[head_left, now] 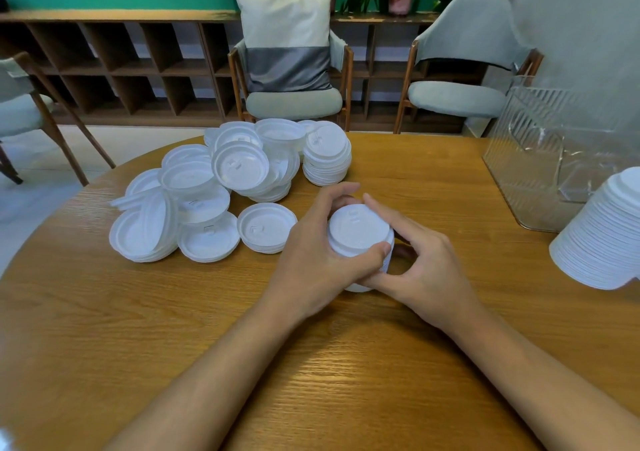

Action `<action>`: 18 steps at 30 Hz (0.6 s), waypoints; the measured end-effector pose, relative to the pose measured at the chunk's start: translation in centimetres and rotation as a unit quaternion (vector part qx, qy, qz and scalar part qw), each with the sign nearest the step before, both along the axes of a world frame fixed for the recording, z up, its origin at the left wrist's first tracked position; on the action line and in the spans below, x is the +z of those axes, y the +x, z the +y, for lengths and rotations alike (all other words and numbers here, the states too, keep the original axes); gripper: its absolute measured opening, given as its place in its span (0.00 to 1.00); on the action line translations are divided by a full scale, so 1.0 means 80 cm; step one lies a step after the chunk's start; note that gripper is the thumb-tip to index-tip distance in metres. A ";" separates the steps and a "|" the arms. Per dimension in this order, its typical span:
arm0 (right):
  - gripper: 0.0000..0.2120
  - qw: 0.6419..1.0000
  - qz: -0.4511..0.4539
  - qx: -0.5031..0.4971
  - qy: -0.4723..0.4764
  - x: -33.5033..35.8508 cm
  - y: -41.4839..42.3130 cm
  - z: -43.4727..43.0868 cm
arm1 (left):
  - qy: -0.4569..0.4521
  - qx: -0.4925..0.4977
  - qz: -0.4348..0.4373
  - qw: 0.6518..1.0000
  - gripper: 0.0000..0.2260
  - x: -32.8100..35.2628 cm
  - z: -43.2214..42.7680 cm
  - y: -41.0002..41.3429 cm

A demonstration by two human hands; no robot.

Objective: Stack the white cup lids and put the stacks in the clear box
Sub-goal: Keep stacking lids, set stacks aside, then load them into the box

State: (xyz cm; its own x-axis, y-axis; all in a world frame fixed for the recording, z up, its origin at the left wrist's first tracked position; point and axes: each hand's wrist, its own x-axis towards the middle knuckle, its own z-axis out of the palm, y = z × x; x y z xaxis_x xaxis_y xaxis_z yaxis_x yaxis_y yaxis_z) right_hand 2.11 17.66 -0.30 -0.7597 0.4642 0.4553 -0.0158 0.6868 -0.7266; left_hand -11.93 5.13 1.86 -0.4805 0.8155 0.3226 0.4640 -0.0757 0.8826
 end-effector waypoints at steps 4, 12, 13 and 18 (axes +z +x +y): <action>0.43 1.000 -0.008 0.006 0.005 0.004 -0.002 -0.003 | -0.014 -0.020 0.056 0.998 0.23 0.008 -0.018 -0.020; 0.43 0.999 -0.034 -0.009 0.004 0.005 -0.001 -0.001 | -0.136 0.109 0.347 0.921 0.10 0.004 -0.042 -0.081; 0.44 0.999 -0.037 -0.013 0.006 0.005 -0.001 0.000 | -0.145 0.101 0.348 0.921 0.09 0.003 -0.042 -0.082; 0.44 0.999 -0.040 -0.034 0.010 0.005 0.000 0.006 | -0.126 0.059 0.319 0.937 0.12 -0.001 -0.035 -0.076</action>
State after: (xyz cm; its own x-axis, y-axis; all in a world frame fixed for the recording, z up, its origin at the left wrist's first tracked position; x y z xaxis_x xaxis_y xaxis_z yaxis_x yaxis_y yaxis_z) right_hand 2.11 18.12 0.13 -0.7605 0.5079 0.4046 0.0891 0.6988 -0.7098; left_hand -18.01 2.31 1.78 -0.3464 0.8584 0.3783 0.8958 0.1829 0.4051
